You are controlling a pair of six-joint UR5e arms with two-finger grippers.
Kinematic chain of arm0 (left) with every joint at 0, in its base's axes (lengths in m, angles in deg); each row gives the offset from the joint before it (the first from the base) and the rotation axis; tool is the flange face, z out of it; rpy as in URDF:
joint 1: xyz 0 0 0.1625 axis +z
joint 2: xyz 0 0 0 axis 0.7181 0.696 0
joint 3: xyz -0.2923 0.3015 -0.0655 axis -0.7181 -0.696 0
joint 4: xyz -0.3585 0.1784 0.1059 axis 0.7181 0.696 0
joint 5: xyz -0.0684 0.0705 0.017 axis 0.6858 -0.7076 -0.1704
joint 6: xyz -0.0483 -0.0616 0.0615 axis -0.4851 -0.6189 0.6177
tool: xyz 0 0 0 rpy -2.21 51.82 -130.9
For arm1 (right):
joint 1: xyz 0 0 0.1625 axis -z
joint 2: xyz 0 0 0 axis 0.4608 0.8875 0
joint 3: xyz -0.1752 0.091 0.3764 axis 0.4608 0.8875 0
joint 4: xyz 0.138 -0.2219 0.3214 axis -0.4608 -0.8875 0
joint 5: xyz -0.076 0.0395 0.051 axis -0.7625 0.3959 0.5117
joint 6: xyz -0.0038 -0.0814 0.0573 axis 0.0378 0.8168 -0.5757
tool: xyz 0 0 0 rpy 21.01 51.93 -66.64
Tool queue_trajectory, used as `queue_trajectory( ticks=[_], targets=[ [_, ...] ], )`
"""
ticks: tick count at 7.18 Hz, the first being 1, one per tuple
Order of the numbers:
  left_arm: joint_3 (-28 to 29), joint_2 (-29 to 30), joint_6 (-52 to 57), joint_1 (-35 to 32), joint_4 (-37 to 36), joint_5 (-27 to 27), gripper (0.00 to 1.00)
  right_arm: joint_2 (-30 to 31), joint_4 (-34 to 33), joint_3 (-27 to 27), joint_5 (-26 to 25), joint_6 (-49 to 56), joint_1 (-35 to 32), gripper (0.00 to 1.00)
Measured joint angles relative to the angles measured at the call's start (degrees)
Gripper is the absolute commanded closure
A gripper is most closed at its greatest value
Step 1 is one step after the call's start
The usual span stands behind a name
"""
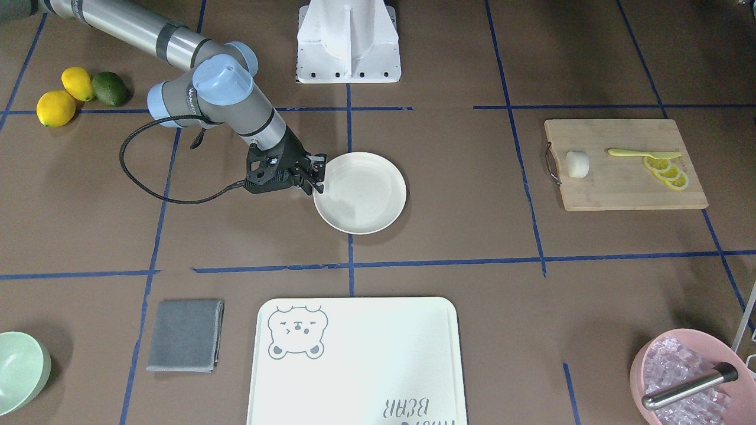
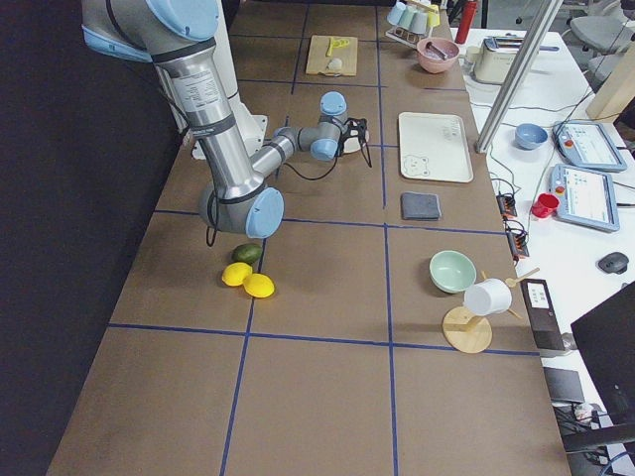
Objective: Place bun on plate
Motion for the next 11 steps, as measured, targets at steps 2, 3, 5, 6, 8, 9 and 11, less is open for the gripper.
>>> queue_trajectory(
  ticks=[2, 3, 5, 6, 8, 9, 11],
  targets=[
    [-0.08, 0.00, 0.00, 0.01, 0.02, -0.02, 0.00, -0.02, -6.53, -2.16, 2.75, 2.21, -3.78, 0.00],
    [-0.18, 0.00, 0.00, 0.01, 0.06, -0.06, 0.00, 0.12, -13.43, -4.60, 5.85, 6.83, -7.65, 0.00],
    [-0.50, 0.09, 0.00, 0.01, 0.10, -0.08, 0.00, 1.18, -27.78, -9.27, 11.57, 21.42, -17.08, 0.00],
    [-0.59, 0.18, 0.00, 0.01, 0.14, -0.09, 0.00, 3.25, -33.25, -11.08, 14.18, 31.71, -22.79, 0.00],
    [-1.36, 0.37, -0.26, 0.01, 0.06, -0.09, 0.00, 11.39, -37.65, -13.29, 18.37, 53.31, -34.30, 0.00],
    [-1.65, 0.51, -0.51, 0.01, 0.06, -0.07, 0.00, 15.96, -38.08, -13.86, 20.20, 62.54, -39.64, 0.00],
    [-1.61, 0.92, -0.67, 0.06, 0.83, -0.09, 0.00, 25.95, -38.21, -15.80, 22.31, 75.78, -48.25, 0.00]
  ],
)
